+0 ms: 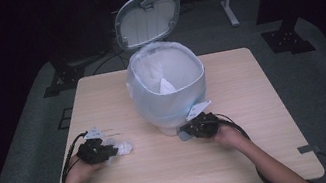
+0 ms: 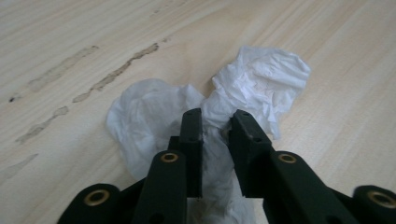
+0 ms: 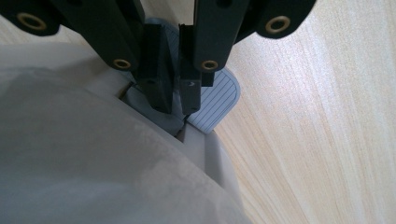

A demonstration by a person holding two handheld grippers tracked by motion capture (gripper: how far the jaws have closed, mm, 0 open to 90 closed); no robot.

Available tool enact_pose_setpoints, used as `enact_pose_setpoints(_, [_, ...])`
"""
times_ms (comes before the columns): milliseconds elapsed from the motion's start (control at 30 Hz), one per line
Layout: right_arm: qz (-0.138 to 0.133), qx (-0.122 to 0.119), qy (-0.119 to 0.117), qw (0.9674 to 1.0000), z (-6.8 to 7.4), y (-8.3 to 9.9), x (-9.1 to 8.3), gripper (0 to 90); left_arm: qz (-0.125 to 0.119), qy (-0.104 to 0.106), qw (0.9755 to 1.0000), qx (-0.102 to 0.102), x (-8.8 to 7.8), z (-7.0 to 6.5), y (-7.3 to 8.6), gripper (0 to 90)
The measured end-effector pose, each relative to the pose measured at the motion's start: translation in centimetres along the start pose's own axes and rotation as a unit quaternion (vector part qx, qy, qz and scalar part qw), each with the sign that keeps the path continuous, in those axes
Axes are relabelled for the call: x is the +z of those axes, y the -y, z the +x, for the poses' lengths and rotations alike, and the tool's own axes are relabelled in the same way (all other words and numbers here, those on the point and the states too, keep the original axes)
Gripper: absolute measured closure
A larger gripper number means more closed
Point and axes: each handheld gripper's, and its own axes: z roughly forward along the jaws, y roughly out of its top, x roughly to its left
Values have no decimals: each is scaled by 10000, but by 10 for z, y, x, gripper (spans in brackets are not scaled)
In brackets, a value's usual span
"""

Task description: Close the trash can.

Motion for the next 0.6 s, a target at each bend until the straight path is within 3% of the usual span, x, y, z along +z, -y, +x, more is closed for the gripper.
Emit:
enact_pose_setpoints(300, [-2,0,-1,10000,0,0,0,839,-22,127,9999,-11,0,-2,2,842])
enact_pose_setpoints(600, [4,24,6,10000,0,0,0,839,-93,222,9997,-21,-5,-4,1,843])
